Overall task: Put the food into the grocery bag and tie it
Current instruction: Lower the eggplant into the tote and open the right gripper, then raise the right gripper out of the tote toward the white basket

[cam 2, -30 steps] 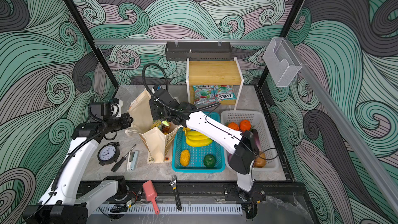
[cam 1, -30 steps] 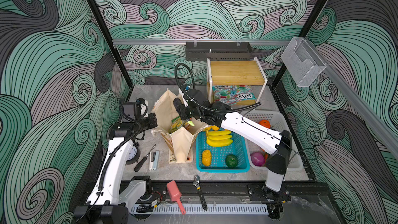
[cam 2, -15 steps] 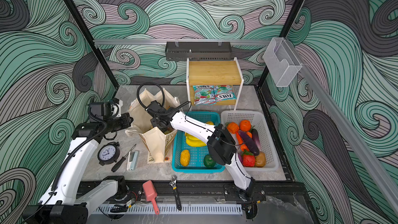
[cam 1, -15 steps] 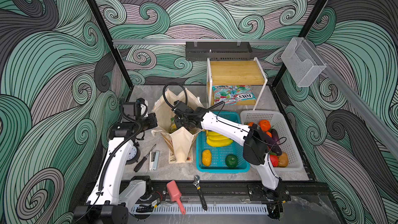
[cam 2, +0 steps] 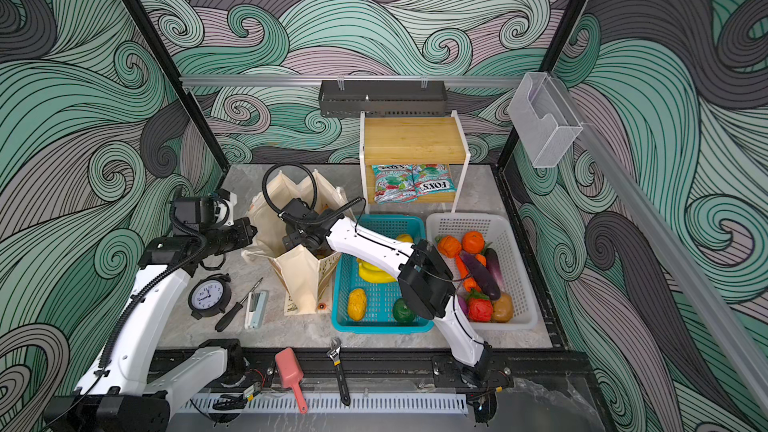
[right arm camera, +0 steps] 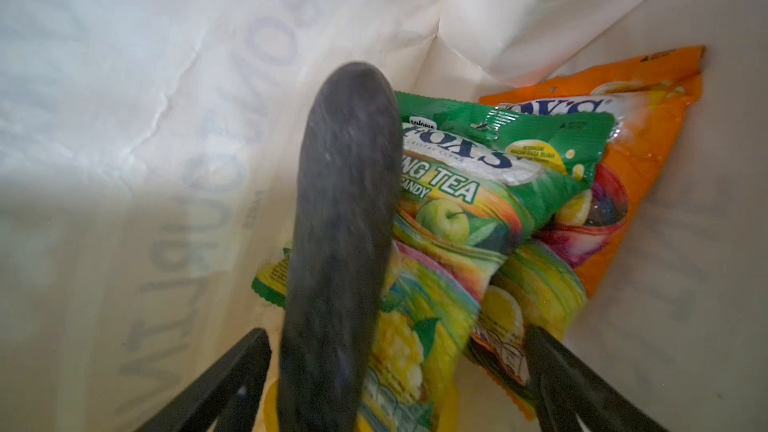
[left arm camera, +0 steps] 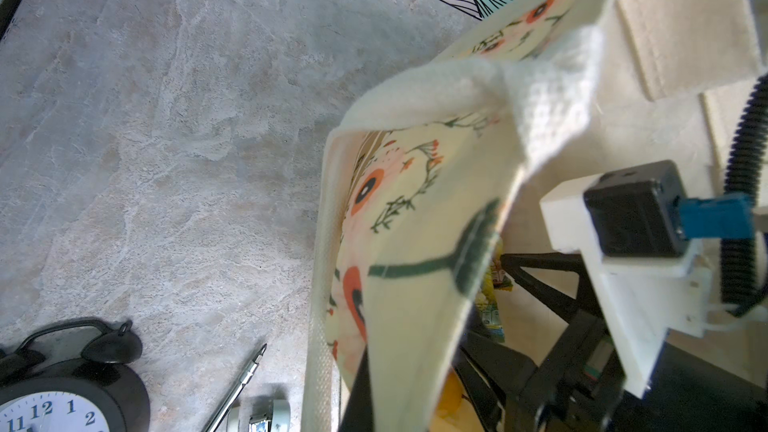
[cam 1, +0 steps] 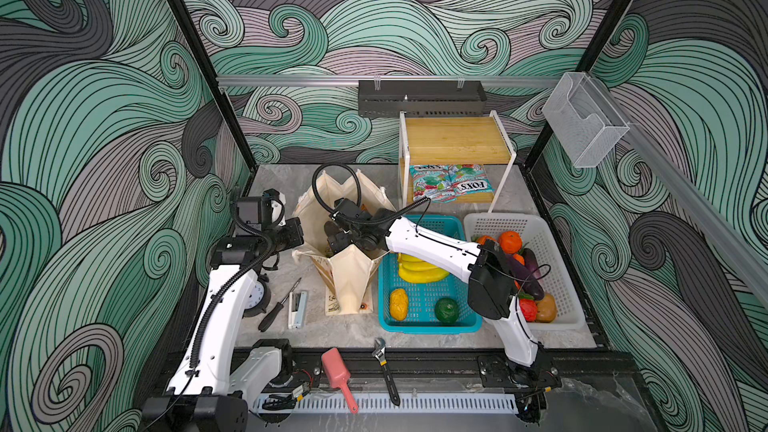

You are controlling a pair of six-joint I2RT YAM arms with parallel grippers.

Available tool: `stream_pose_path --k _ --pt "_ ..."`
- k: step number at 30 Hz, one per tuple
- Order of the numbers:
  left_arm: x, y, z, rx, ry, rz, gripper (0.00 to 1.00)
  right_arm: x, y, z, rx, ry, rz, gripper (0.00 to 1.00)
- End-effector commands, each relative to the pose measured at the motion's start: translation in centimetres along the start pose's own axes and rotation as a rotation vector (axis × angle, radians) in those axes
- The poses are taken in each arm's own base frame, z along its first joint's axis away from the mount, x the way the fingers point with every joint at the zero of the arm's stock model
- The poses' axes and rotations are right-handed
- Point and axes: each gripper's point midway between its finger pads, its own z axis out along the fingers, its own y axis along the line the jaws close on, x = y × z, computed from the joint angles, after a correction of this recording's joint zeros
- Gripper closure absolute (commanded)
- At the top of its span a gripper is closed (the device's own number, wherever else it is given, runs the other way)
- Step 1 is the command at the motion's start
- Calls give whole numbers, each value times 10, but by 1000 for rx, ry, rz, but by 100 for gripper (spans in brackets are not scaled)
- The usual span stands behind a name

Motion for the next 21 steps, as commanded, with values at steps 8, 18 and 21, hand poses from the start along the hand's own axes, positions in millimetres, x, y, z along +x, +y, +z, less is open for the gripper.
stream_pose_path --k 8,18,21 --pt "1 -2 -1 9 -2 11 100 -42 1 -140 -147 -322 11 0" --pt "0 -4 -2 15 -10 13 100 -23 -80 -239 40 -584 130 0" --pt "1 -3 -2 12 -5 12 100 -3 -119 -254 144 -608 187 0"
